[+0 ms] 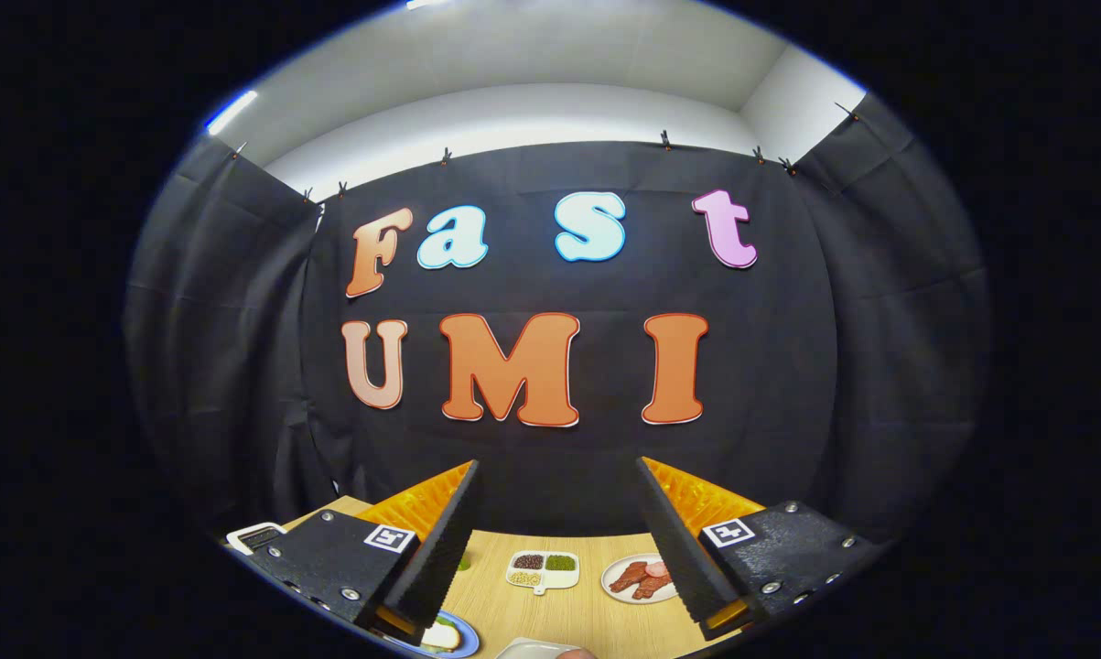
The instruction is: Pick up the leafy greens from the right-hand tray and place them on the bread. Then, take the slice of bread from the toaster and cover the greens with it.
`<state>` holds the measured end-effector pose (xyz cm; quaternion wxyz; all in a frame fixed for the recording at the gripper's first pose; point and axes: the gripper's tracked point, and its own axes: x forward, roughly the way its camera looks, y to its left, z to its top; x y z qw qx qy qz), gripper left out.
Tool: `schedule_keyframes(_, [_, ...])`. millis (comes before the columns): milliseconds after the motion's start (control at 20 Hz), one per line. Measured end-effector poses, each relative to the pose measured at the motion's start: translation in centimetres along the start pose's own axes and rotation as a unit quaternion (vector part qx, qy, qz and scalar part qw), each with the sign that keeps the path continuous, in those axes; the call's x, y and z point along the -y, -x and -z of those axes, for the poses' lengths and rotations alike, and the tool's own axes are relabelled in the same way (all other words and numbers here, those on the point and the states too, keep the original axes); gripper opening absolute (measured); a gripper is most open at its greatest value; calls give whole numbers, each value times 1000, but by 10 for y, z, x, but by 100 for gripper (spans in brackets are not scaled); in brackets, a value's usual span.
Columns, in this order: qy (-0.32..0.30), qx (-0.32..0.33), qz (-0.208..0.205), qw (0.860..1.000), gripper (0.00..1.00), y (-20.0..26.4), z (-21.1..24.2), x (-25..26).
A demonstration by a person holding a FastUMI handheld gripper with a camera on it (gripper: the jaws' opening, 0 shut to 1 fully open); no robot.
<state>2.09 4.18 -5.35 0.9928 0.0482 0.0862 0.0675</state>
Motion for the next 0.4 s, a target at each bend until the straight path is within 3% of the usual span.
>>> schedule_keyframes(400, [11,8,13,1000,98,6,-6,10])
